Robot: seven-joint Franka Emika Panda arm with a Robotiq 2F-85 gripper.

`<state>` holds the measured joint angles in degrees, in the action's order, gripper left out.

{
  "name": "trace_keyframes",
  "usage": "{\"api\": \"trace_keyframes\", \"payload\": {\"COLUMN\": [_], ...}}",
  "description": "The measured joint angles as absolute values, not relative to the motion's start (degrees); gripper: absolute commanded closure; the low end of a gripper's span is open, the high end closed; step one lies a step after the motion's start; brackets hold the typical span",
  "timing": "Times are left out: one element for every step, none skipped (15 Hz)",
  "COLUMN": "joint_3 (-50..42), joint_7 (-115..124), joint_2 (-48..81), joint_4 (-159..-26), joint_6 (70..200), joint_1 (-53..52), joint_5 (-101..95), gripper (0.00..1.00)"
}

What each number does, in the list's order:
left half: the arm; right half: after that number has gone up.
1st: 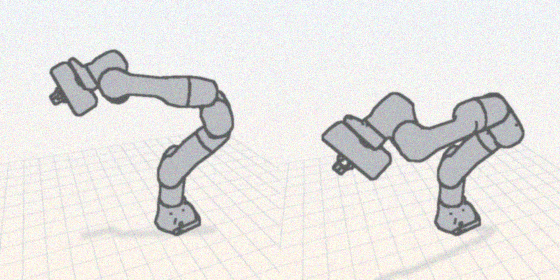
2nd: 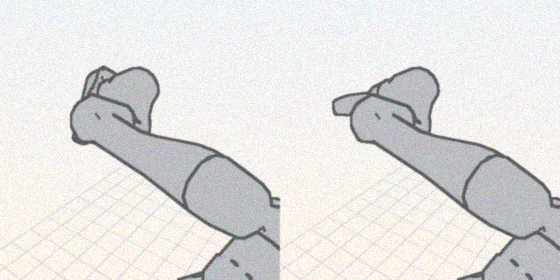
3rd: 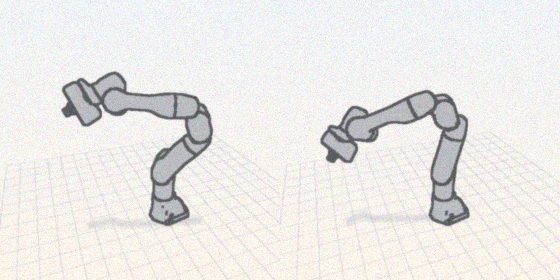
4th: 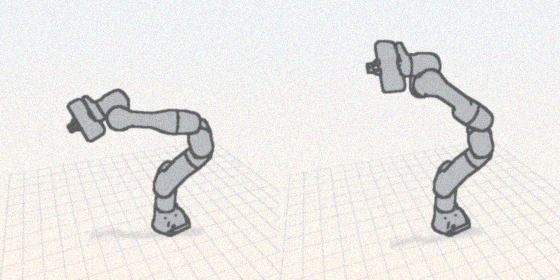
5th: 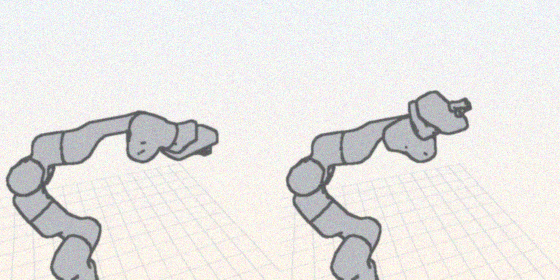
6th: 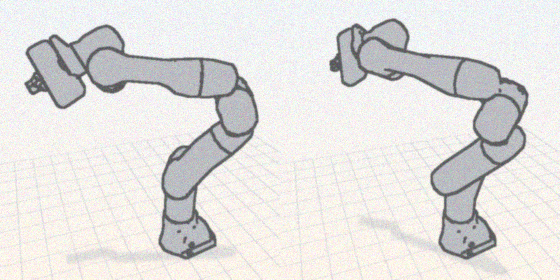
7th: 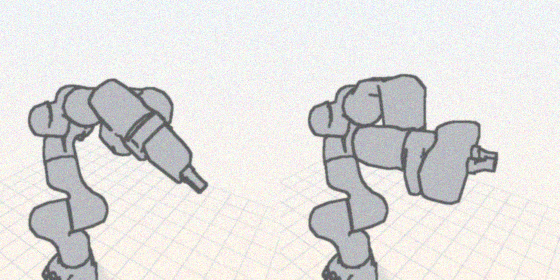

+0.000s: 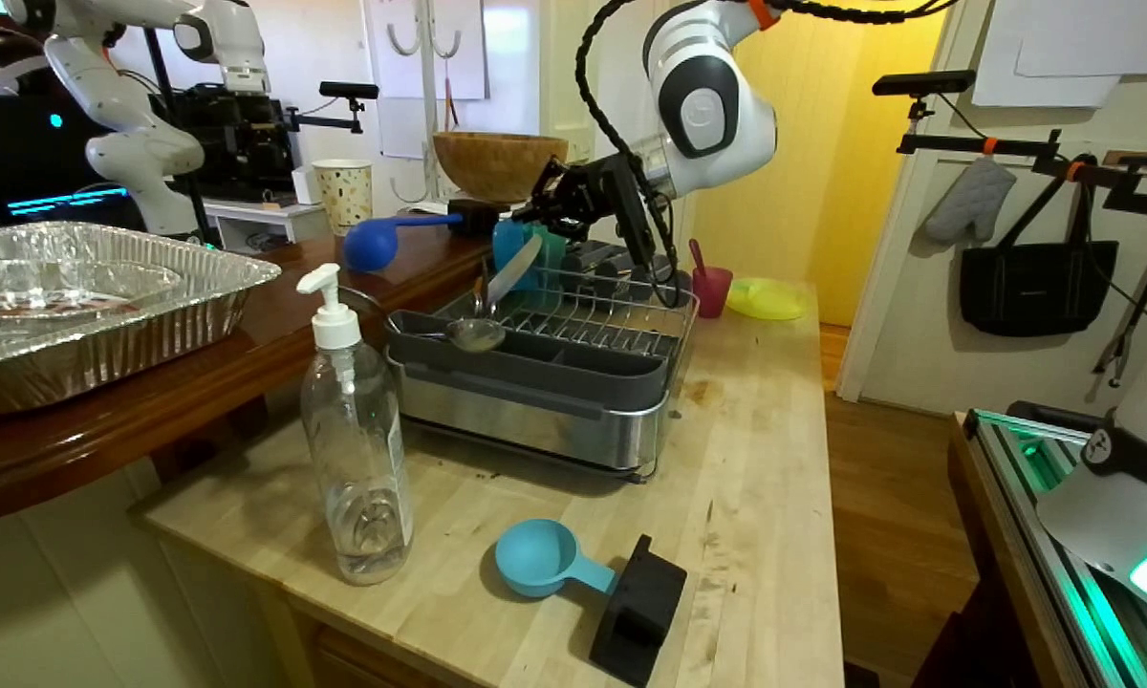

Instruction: Move the bowl backwards

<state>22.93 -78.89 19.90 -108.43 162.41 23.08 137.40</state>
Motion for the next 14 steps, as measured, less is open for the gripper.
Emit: {"api": "trace_keyframes", "payload": {"joint_3": [22.2,21.51,20.92,20.26,19.52,18.79,18.06,17.25,16.39,15.55,14.77,13.96,13.18,12.36], "joint_7": [-81.46,-83.52,-85.12,-85.06,-84.61,-84.3,-83.97,-83.61,-83.19,-82.66,-82.18,-81.81,-81.47,-81.32], "joint_2": [19.93,20.02,20.18,20.31,20.32,20.32,20.32,20.32,20.33,20.4,20.46,20.53,20.59,20.64], "joint_4": [-108.43,-108.43,-108.45,-108.41,-108.26,-108.07,-107.92,-107.8,-107.65,-107.46,-107.27,-107.04,-106.81,-106.61], "joint_6": [162.41,162.42,162.42,162.42,162.42,162.42,162.42,162.42,162.42,162.42,162.44,162.51,162.71,163.08], "joint_1": [22.68,22.26,21.84,21.28,20.61,19.93,19.24,18.49,17.66,16.85,16.02,15.1,14.13,13.11], "joint_5": [140.37,142.96,144.86,144.68,144.46,144.43,144.42,144.41,144.41,144.4,144.4,144.4,144.4,144.4], "gripper": [0.99,0.99,0.99,0.99,0.99,0.99,0.99,0.99,0.99,0.99,0.99,0.99,0.99,0.99]}}
